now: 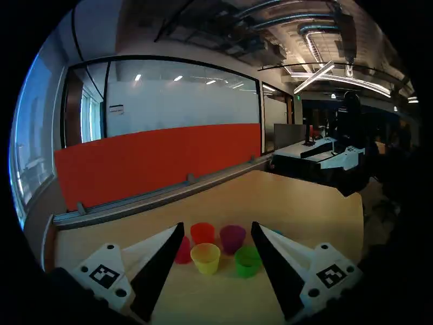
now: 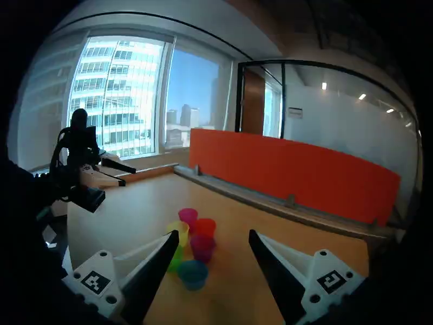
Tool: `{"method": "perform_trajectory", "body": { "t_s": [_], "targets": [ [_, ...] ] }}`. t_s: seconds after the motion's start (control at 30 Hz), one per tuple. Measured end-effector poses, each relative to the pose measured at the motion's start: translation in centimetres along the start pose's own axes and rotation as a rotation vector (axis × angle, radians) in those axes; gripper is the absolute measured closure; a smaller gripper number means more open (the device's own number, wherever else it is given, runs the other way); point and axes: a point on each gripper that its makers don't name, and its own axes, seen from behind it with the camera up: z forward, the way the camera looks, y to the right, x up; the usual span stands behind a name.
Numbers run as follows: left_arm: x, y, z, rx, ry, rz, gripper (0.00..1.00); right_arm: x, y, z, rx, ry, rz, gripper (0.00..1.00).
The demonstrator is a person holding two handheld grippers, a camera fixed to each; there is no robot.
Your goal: Pour water
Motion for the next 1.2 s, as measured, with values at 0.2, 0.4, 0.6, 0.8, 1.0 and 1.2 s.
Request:
{"method": "perform_trajectory", "body": {
  "t_s": [0.2, 0.4, 0.6, 0.8, 1.0, 1.2],
  "targets": [
    [-1.8, 0.4, 0.8, -0.015, -0.026, -0.004, 0.08, -1.6, -0.3, 0.5, 0.011, -0.025, 0.007, 0.0],
    [-3.5, 0.8, 1.5, -0.028, -0.053, -0.002, 0.08, -2.7, -0.4, 0.9, 0.022, -0.044, 0.005, 0.0],
    [-5.2, 1.4, 2.2, -0.047, -0.076, 0.01, 0.08, -4.2, -0.6, 1.3, 0.03, -0.066, -0.002, 0.0],
    [-6.8, 1.9, 3.0, -0.064, -0.102, 0.013, 0.08, -6.0, -0.9, 2.0, 0.039, -0.097, -0.009, 0.0],
    [-8.4, 2.2, 3.8, -0.082, -0.134, 0.007, 0.08, -7.5, -1.1, 2.6, 0.044, -0.122, -0.015, 0.0],
    [-9.8, 2.6, 4.4, -0.093, -0.162, 0.016, 0.08, -9.1, -1.3, 3.0, 0.054, -0.149, -0.009, 0.0]
  ]
}}
